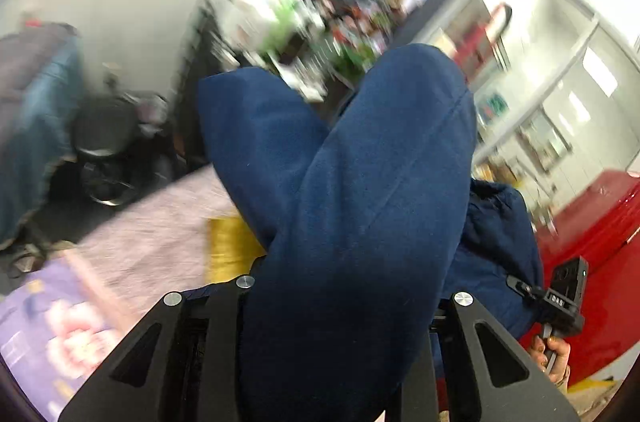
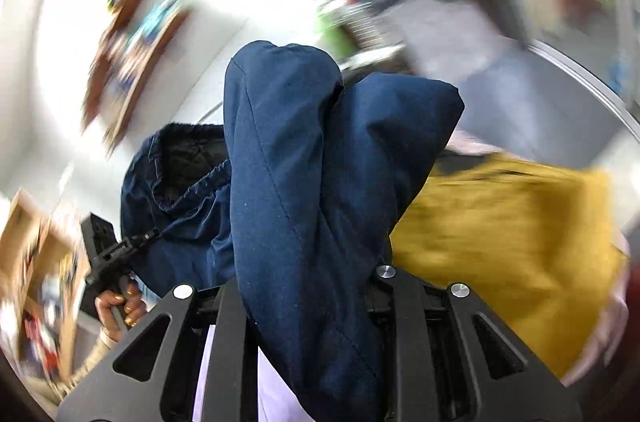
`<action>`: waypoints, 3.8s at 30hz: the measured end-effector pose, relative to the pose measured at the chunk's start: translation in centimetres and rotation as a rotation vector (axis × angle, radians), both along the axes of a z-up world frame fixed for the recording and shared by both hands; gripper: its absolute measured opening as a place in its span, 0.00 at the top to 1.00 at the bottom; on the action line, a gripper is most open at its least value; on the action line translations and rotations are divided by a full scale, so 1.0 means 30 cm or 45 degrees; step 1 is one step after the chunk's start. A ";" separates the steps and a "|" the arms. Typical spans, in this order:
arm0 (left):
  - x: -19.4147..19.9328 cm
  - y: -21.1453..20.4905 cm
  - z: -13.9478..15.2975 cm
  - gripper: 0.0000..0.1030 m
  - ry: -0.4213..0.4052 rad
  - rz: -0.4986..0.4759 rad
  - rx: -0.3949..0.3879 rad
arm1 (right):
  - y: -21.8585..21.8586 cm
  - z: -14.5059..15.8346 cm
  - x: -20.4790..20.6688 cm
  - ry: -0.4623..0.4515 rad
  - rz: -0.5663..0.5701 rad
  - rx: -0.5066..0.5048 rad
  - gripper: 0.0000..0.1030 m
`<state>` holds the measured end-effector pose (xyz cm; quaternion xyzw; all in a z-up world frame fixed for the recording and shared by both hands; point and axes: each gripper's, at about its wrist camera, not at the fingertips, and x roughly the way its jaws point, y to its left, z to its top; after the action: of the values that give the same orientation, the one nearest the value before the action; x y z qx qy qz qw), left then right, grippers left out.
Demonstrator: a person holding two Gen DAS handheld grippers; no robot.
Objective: Fold large clothes
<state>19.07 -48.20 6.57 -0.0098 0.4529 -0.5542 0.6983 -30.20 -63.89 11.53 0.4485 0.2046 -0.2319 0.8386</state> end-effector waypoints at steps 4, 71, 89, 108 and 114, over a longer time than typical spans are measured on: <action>0.036 -0.248 -0.229 0.76 0.054 -0.024 0.188 | -0.103 -0.147 -0.220 0.029 -0.190 0.164 0.80; -0.326 0.049 -0.409 0.06 -0.099 0.129 0.493 | -0.269 -0.252 1.153 0.726 0.545 -0.546 0.96; -0.338 0.035 -0.426 0.06 -0.078 0.111 0.485 | -0.285 -0.162 0.499 0.693 0.054 -0.501 0.21; -0.379 0.046 -0.364 0.06 -0.143 0.109 0.510 | -0.443 -0.269 0.082 0.709 -0.418 -0.108 0.19; -0.492 -0.025 -0.219 0.06 -0.478 0.104 0.510 | -0.161 -0.068 0.107 0.671 -0.266 -0.245 0.06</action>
<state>4.31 -48.96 -0.01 0.2133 0.4153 -0.4171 0.7798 -26.99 -68.72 9.48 0.3100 0.3451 -0.4437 0.7668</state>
